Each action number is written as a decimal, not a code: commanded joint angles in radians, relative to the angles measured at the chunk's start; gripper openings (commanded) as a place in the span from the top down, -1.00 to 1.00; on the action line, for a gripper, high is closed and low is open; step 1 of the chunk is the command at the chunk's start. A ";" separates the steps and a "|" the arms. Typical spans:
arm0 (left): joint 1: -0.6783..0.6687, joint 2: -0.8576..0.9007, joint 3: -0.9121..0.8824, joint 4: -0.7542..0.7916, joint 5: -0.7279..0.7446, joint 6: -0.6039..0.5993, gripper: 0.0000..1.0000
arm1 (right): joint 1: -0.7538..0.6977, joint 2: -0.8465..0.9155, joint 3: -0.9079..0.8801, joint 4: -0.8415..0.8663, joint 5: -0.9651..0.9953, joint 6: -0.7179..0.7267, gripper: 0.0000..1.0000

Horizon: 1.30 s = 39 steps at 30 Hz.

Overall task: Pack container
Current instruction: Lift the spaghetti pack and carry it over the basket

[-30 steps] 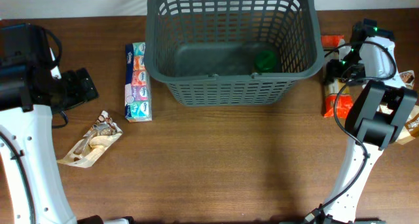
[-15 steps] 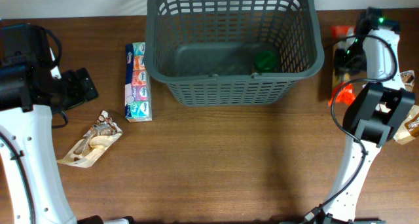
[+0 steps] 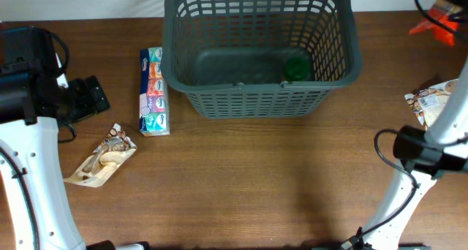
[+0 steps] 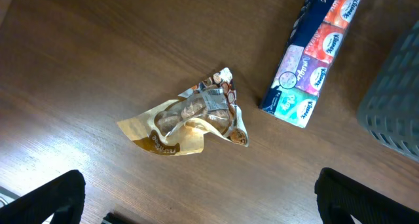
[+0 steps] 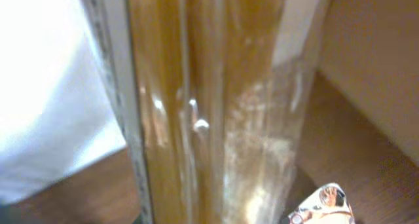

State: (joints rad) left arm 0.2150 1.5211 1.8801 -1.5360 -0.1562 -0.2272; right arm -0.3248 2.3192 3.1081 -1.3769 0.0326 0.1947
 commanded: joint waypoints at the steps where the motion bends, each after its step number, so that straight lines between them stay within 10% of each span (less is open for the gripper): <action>1: 0.004 -0.008 -0.001 0.002 0.003 0.013 -0.99 | 0.048 -0.122 0.033 0.030 -0.128 0.029 0.92; 22: 0.004 -0.008 -0.001 -0.034 0.003 0.013 -0.99 | 0.598 -0.161 -0.049 0.164 -0.067 -0.018 0.92; 39: 0.004 -0.008 -0.001 -0.031 0.003 0.013 -0.99 | 0.639 -0.157 -0.550 0.154 -0.023 -0.251 0.92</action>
State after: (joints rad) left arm 0.2150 1.5211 1.8797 -1.5677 -0.1562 -0.2268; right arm 0.3077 2.1967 2.5839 -1.2526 -0.0074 0.0628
